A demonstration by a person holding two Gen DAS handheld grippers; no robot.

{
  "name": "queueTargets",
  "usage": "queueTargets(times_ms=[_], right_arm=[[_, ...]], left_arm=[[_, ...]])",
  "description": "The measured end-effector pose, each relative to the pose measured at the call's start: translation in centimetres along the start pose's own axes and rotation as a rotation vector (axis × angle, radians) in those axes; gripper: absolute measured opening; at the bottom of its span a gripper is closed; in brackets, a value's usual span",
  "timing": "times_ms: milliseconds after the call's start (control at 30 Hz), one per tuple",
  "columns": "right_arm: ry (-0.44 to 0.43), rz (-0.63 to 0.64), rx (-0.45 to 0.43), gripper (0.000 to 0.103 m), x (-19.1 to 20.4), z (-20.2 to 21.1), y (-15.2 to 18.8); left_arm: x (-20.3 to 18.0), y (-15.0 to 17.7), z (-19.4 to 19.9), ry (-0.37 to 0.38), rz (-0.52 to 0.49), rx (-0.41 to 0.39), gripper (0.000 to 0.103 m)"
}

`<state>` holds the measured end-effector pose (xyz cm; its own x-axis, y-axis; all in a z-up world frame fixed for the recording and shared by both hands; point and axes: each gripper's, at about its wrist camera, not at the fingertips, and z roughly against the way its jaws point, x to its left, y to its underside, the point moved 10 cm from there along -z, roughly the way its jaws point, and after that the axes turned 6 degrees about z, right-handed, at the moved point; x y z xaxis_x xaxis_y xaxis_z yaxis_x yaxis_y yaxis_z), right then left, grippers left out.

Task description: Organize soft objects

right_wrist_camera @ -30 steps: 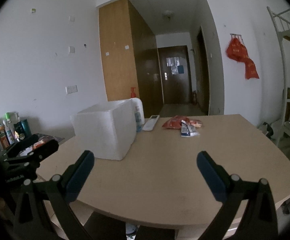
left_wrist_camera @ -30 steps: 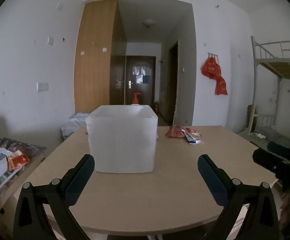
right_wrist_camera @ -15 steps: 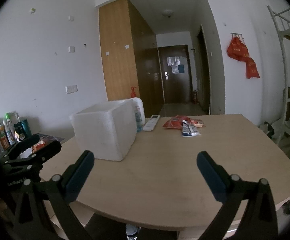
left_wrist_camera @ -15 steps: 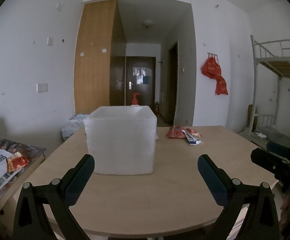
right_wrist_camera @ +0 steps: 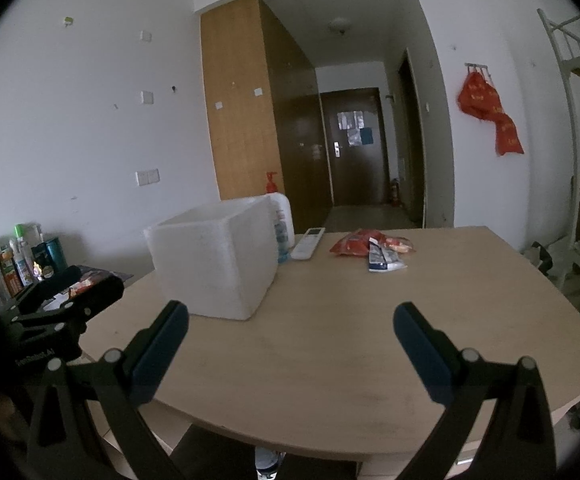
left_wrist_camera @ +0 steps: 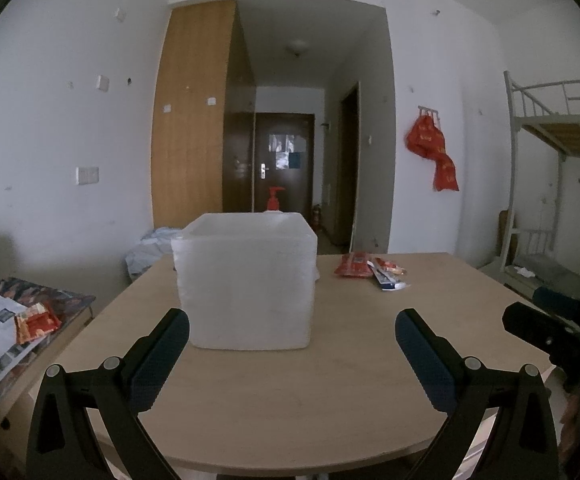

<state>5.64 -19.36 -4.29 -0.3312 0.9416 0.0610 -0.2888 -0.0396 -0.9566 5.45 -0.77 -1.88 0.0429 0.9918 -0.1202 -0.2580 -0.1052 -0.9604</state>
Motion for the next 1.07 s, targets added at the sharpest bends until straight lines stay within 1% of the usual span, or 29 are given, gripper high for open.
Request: queueTargets(times_ms=[1067], right_arm=[[0.0, 0.006, 0.008, 0.103, 0.19, -0.08, 0.33]], left_arm=[[0.18, -0.12, 0.04, -0.011, -0.005, -0.011, 0.103]])
